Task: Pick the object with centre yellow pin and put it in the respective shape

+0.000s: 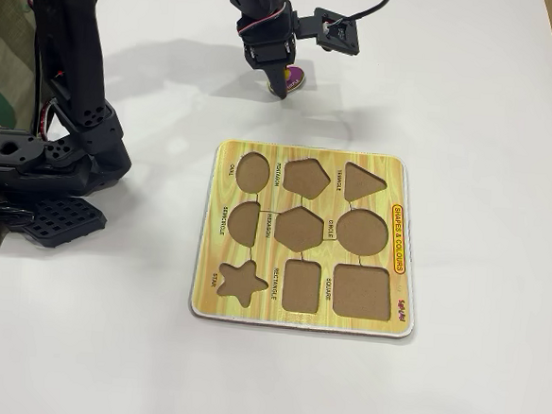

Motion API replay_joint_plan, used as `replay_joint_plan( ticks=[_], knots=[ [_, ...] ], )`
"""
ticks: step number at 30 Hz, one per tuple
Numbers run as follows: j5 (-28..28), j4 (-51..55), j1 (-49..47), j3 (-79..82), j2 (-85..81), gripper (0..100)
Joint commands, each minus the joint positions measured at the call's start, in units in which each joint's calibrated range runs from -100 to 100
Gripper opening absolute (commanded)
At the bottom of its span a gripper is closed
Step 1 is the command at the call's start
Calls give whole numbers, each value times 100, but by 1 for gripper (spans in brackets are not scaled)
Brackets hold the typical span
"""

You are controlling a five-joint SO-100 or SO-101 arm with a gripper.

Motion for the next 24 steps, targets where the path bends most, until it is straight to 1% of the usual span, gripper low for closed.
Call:
replay_joint_plan(
  ticks=[1, 7, 18, 24],
  knots=[
    [24, -25, -32, -63, -272, 15],
    [228, -60, -32, -135, -221, 15],
    [233, -34, -32, -63, -246, 11],
    [233, 1, -32, -45, -263, 11]
  ],
)
